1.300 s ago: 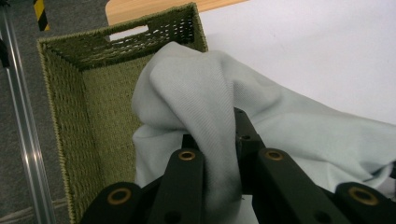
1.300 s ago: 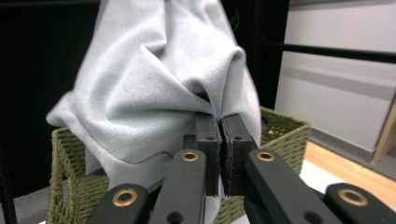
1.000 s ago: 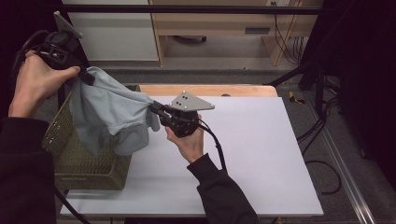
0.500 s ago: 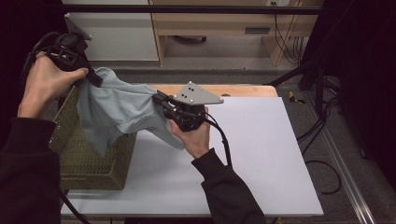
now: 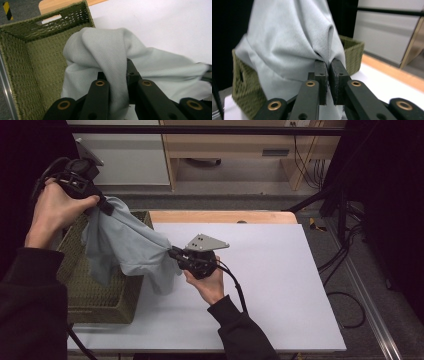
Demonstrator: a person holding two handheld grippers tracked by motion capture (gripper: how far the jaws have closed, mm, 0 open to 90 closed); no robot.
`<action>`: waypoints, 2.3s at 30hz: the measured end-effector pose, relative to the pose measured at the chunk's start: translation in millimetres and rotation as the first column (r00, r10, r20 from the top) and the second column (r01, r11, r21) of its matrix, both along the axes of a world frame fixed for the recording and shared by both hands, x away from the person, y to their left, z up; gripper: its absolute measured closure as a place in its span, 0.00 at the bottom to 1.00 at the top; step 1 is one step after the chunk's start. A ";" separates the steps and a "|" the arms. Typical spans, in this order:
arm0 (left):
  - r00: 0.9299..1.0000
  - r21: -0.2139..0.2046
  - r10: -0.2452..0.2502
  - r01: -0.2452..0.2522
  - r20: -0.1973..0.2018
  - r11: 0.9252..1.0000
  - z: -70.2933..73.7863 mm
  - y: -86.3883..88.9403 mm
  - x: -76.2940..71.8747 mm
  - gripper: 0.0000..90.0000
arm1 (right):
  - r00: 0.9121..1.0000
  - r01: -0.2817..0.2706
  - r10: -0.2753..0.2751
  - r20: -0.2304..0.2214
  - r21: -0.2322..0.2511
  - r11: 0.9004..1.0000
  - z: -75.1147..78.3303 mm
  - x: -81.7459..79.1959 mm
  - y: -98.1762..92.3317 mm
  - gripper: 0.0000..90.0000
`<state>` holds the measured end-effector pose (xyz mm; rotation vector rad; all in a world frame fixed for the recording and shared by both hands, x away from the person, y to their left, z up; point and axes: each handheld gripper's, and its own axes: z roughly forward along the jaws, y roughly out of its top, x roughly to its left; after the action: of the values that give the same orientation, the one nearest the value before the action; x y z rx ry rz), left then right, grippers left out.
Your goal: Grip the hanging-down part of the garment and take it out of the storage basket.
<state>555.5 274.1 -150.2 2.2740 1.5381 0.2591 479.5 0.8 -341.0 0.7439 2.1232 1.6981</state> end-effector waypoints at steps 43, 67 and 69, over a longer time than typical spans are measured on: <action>1.000 0.002 -0.030 0.030 0.003 1.000 -6.1 -7.6 -3.8 0.93 | 0.935 0.349 -0.354 0.040 0.086 0.933 -33.0 -65.6 -165.2 0.02; 0.999 -0.004 -0.039 0.039 0.001 0.999 -7.7 -8.9 -2.6 0.93 | 0.894 0.447 -0.449 0.002 0.087 0.890 -74.2 -91.1 -205.2 0.00; 0.999 -0.004 -0.042 0.042 0.001 0.999 -8.6 -9.2 -2.5 0.93 | 0.895 0.444 -0.447 0.014 0.086 0.892 -75.1 -91.4 -206.5 0.00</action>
<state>553.0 264.9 -158.7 2.2997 1.4873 0.2458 388.1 -205.7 -416.1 1.1181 1.6950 1.5321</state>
